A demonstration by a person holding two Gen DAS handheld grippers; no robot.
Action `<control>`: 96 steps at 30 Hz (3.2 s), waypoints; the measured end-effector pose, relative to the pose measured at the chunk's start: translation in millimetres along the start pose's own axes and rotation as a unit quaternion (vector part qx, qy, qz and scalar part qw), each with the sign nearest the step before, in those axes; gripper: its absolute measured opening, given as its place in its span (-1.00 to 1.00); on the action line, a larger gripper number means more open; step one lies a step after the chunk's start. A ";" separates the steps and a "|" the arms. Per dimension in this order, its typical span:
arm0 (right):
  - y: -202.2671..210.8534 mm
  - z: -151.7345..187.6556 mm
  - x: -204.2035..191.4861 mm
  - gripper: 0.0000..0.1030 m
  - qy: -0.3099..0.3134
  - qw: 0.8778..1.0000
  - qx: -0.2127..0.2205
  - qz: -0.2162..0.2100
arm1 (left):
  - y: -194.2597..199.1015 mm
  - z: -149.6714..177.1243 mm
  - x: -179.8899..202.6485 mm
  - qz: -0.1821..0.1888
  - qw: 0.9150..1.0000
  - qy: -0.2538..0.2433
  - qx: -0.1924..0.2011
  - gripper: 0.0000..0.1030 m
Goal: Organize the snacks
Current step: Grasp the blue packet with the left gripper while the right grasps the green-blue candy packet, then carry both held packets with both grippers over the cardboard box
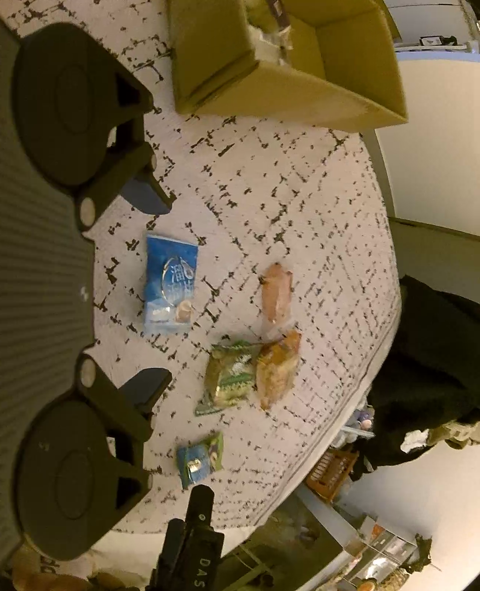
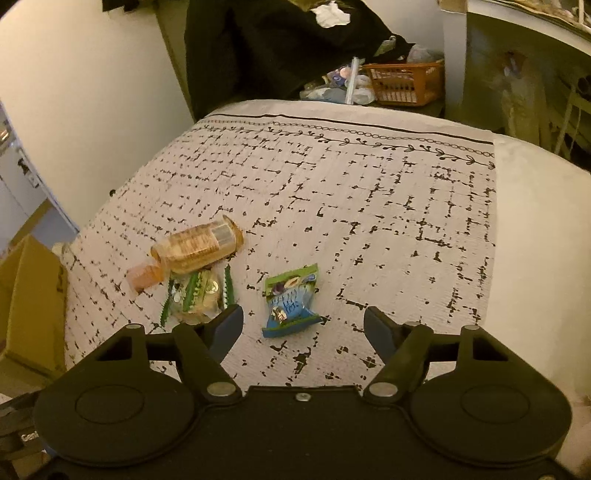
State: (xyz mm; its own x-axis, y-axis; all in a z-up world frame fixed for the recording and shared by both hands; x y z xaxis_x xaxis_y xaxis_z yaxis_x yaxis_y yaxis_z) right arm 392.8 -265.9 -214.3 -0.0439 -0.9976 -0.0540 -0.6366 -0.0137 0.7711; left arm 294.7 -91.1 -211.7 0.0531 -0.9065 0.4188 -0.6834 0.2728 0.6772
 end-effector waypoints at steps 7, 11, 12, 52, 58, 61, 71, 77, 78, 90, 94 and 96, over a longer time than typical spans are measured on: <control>-22.7 2.4 -5.7 0.28 0.040 0.999 -0.005 0.009 | -20.1 4.2 -12.7 -0.009 1.000 0.015 -0.008 0.55; -35.8 4.4 -5.5 0.26 0.039 0.999 -0.012 0.019 | -28.6 1.3 -13.7 -0.016 1.000 0.009 -0.003 0.53; -37.2 4.7 -6.0 0.26 0.042 0.999 -0.011 0.022 | -30.0 0.4 -13.8 -0.017 1.000 0.011 -0.003 0.42; 136.2 18.5 12.6 -0.51 -0.151 0.979 0.128 -0.047 | 94.6 -47.7 68.6 0.058 0.996 -0.052 0.051 -0.26; 156.7 14.8 -13.3 -0.51 -0.128 0.978 0.152 -0.069 | 123.6 -58.6 61.4 0.060 0.994 -0.057 0.069 -0.26; 166.1 14.5 -27.5 -0.51 -0.114 0.977 0.165 -0.075 | 136.7 -62.4 51.3 0.056 0.994 -0.055 0.077 -0.26; 194.4 9.2 -70.1 -0.51 -0.080 0.970 0.204 -0.102 | 167.8 -74.1 13.6 0.033 0.994 -0.043 0.098 -0.26; 198.4 7.7 -84.9 -0.51 -0.070 0.967 0.214 -0.120 | 181.7 -83.4 -12.0 0.022 0.993 -0.028 0.113 -0.26; 197.8 7.3 -88.5 -0.51 -0.066 0.967 0.214 -0.124 | 183.7 -85.5 -16.4 0.020 0.993 -0.027 0.115 -0.26; 181.2 2.2 -145.2 -0.51 -0.027 0.961 0.206 -0.181 | 198.8 -99.7 -74.7 -0.011 0.991 0.010 0.131 -0.26; 170.8 0.2 -160.4 -0.52 -0.020 0.961 0.198 -0.193 | 194.7 -101.5 -97.4 -0.020 0.991 0.027 0.131 -0.26; 165.2 1.1 -168.5 -0.51 -0.024 0.960 0.191 -0.202 | 191.3 -103.8 -109.5 -0.024 0.991 0.038 0.130 -0.26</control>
State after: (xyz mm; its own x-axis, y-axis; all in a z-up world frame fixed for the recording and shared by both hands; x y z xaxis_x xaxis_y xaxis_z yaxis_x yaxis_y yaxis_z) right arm 294.2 -100.0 -78.6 0.2360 -0.9122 -0.3351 -0.8445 -0.3631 0.3937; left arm 233.7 93.8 -65.2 0.1378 -0.8874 0.4400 -0.8425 0.1285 0.5232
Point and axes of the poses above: each gripper's, at about its wrist camera, not at the fingertips, and y roughly against the way its jaws point, x to its right, z to its underside, the point moved 9 cm from there along -y, roughly the way its jaws point, and after that the axes turned 13 degrees about z, right-handed, at the moved point
